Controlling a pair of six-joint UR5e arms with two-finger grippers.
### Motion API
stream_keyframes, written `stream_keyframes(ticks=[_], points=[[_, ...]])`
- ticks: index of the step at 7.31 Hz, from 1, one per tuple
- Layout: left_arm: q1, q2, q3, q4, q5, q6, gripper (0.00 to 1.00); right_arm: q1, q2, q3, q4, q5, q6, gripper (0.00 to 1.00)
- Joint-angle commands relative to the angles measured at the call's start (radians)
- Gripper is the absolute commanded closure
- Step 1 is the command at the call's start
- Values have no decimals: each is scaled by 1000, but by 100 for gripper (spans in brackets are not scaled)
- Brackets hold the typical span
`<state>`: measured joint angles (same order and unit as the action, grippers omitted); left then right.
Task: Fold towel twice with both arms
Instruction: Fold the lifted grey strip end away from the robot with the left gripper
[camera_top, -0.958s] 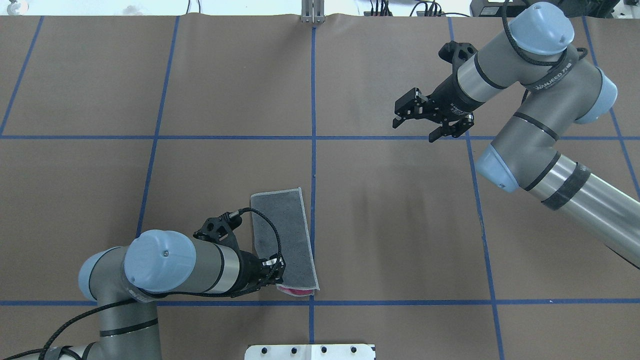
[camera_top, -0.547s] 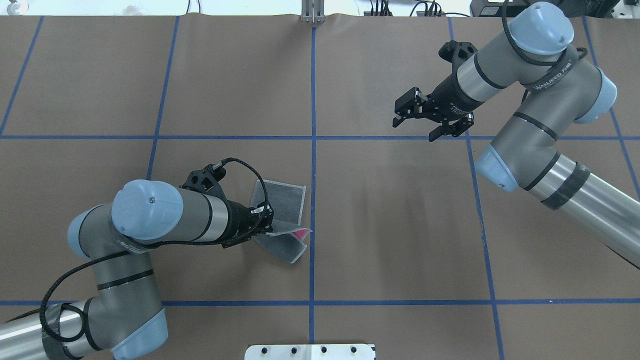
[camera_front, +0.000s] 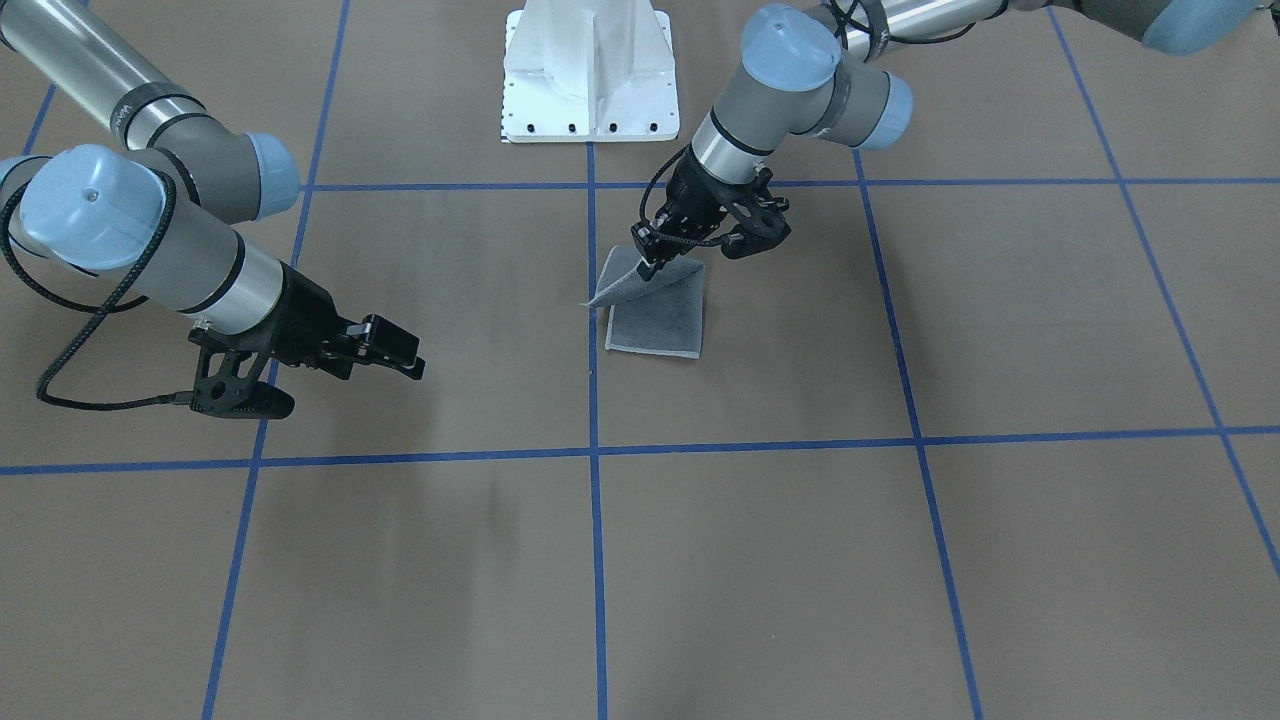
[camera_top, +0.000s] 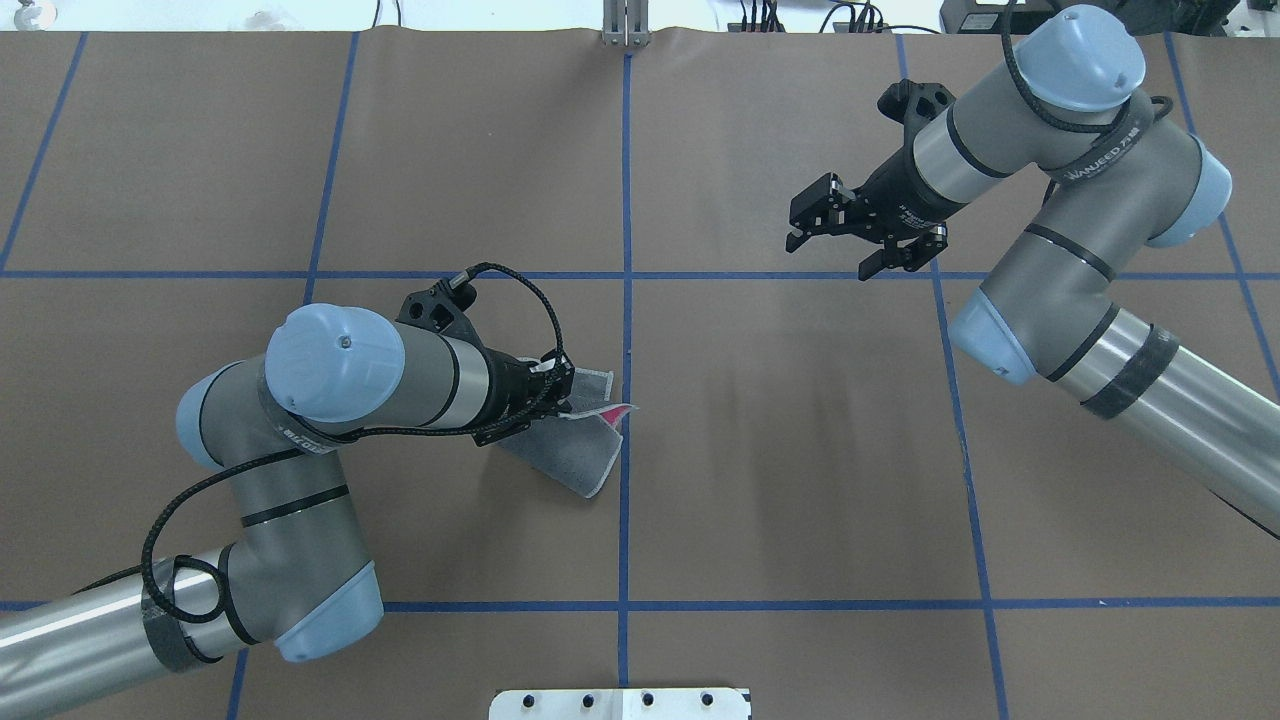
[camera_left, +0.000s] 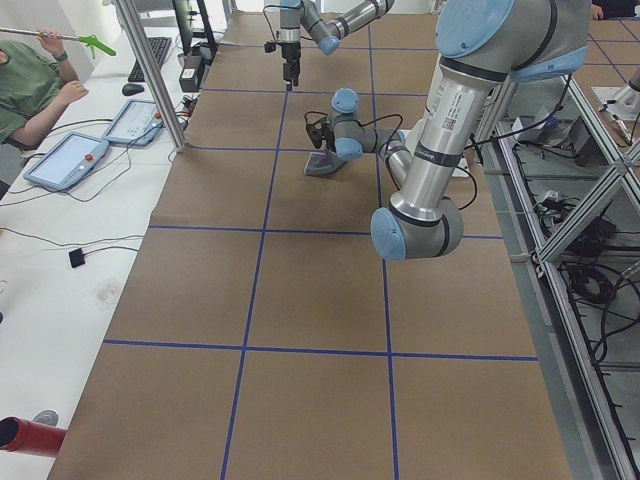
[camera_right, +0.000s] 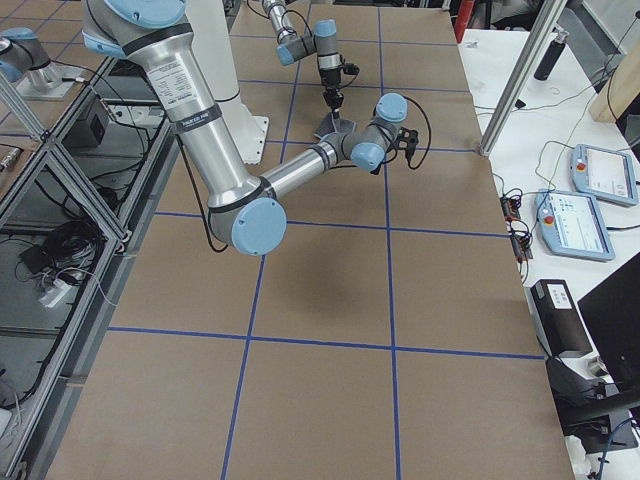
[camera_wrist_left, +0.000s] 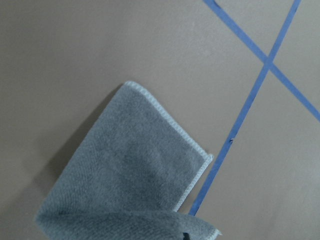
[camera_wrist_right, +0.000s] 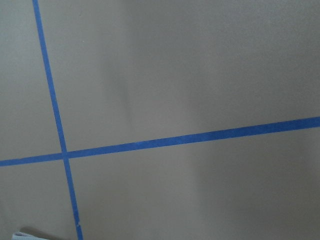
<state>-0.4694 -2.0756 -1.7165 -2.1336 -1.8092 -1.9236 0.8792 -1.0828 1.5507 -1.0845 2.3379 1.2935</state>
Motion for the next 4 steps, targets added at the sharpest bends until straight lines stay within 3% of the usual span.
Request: stream_keyframes(ticks=[1, 4], points=[[-18, 0, 8, -6, -1, -20, 100, 0, 1, -3, 0, -3, 1, 0], [-38, 2, 11, -8, -2, -21, 100, -2, 1, -6, 0, -8, 0, 0]])
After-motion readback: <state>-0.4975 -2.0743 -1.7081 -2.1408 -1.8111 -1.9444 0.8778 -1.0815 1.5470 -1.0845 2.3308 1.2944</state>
